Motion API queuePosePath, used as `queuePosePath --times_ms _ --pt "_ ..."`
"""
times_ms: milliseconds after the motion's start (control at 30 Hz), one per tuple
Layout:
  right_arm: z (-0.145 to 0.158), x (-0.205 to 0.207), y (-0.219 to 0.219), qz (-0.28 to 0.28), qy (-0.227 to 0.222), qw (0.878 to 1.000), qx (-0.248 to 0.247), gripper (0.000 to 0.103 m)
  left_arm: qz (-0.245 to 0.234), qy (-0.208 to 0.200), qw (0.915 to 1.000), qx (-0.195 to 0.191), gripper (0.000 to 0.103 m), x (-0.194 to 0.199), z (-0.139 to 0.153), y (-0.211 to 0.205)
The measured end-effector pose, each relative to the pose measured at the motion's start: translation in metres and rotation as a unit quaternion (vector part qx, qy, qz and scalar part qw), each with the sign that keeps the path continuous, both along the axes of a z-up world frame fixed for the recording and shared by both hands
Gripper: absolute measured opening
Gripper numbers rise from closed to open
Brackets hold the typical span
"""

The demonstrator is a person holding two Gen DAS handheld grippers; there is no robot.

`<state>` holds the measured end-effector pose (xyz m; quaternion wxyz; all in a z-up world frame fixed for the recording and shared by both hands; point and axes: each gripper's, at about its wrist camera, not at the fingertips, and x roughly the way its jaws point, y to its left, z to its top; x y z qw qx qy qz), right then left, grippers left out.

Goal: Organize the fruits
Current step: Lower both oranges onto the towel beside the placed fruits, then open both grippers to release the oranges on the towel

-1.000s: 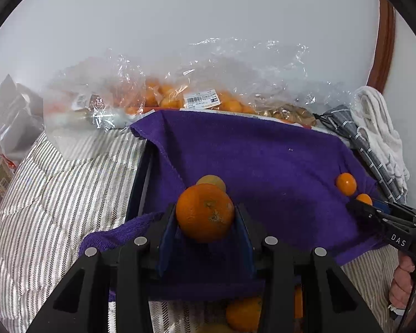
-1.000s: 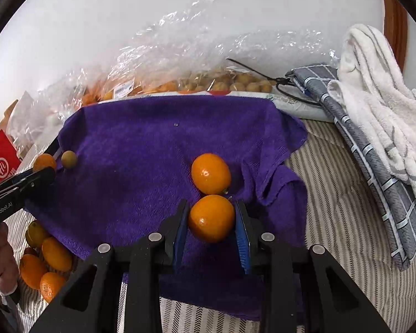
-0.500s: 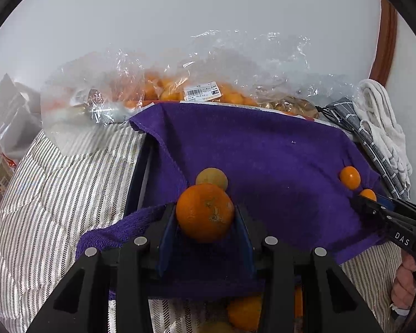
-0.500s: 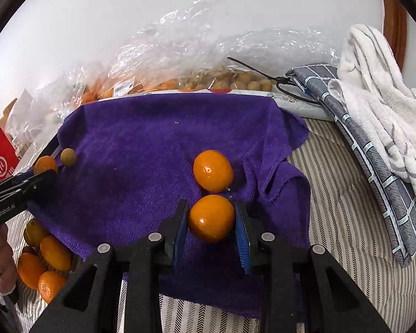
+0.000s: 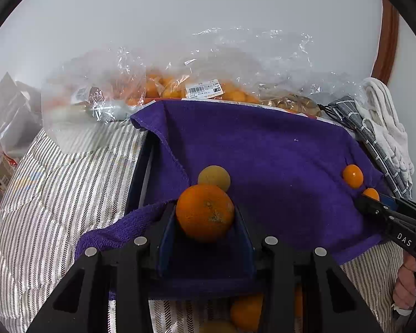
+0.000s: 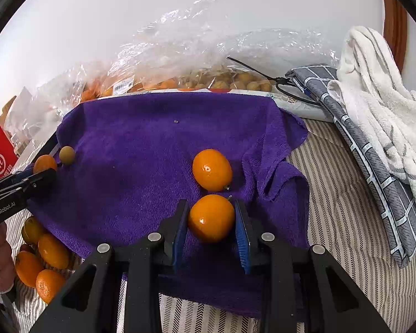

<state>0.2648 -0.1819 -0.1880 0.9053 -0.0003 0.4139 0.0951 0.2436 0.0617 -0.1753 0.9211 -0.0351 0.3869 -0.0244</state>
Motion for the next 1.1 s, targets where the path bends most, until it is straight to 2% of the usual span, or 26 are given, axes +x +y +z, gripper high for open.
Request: queuePosePath --times_ms 333,567,733,1100 --pt "-0.0006 0.0005 0.0026 0.002 0.001 1.000 -0.012 0.034 -0.003 0.000 1.0000 0.004 0.039 -0.0002 0.0001 -0.0018" --pt "-0.0013 0.0006 0.0047 0.007 0.000 1.000 -0.018 0.038 -0.004 -0.001 1.0000 0.007 0.040 -0.0012 0.0010 -0.0025" --pt "-0.0014 0.0009 0.0052 0.008 0.001 1.000 -0.018 0.039 -0.005 0.001 1.0000 0.007 0.043 -0.0011 0.0008 -0.0026" --pt "-0.0006 0.0002 0.0043 0.018 0.002 1.000 -0.011 0.047 -0.008 -0.002 0.9999 0.010 0.050 -0.0024 0.0016 -0.0042"
